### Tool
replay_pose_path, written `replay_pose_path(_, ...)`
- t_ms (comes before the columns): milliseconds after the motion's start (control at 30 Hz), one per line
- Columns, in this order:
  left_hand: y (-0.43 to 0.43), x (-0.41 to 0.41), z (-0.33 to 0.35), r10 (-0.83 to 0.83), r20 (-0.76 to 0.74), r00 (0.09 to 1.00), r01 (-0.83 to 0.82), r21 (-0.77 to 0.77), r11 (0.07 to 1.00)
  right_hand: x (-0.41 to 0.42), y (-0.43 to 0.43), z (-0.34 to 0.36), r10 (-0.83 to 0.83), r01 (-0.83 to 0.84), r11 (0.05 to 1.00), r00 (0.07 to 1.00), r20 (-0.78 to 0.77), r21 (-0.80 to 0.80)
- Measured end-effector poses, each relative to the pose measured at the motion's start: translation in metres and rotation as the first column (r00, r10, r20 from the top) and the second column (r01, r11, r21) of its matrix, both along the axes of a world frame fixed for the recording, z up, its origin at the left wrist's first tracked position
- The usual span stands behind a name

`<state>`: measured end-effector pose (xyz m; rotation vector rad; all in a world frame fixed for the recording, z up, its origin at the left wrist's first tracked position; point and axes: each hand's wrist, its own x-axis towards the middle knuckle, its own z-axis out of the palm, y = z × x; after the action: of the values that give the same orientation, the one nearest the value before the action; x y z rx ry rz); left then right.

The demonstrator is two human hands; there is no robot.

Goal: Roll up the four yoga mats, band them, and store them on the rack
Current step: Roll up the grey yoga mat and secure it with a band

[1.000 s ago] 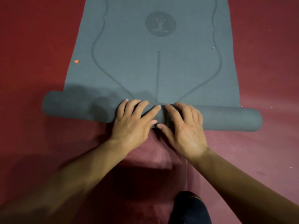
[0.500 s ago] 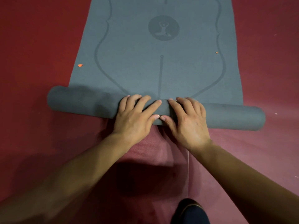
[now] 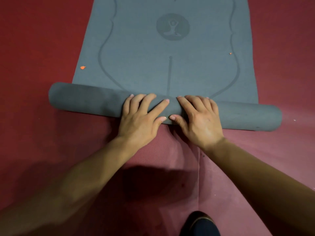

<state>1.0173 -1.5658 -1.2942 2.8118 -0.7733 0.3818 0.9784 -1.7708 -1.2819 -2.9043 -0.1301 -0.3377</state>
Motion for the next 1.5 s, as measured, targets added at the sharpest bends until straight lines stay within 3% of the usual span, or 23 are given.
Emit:
replay_pose_path(633,-0.014,0.041,0.006,0.013,0.014,1.000,-0.014,0.004,1.000,0.029,-0.011,0.003,-0.010,0.010,0.999,1.000,0.013,0.034)
replay_pose_path(933,-0.019,0.048,0.000,0.001,0.067,0.998,0.001,-0.016,1.000,0.043,-0.029,-0.002,0.103,-0.101,0.995,0.991,0.085,-0.017)
replay_pose_path(1200,-0.032,0.082,0.005,0.015,0.030,0.999,-0.016,0.034,0.999,0.060,-0.030,0.002,0.027,-0.026,0.995,1.000,-0.004,0.095)
replay_pose_path(1500,-0.036,0.092,0.025,0.026,-0.060,0.998,-0.020,0.098,0.995,0.086,-0.038,0.009,0.044,-0.042,0.997,0.999,-0.020,0.057)
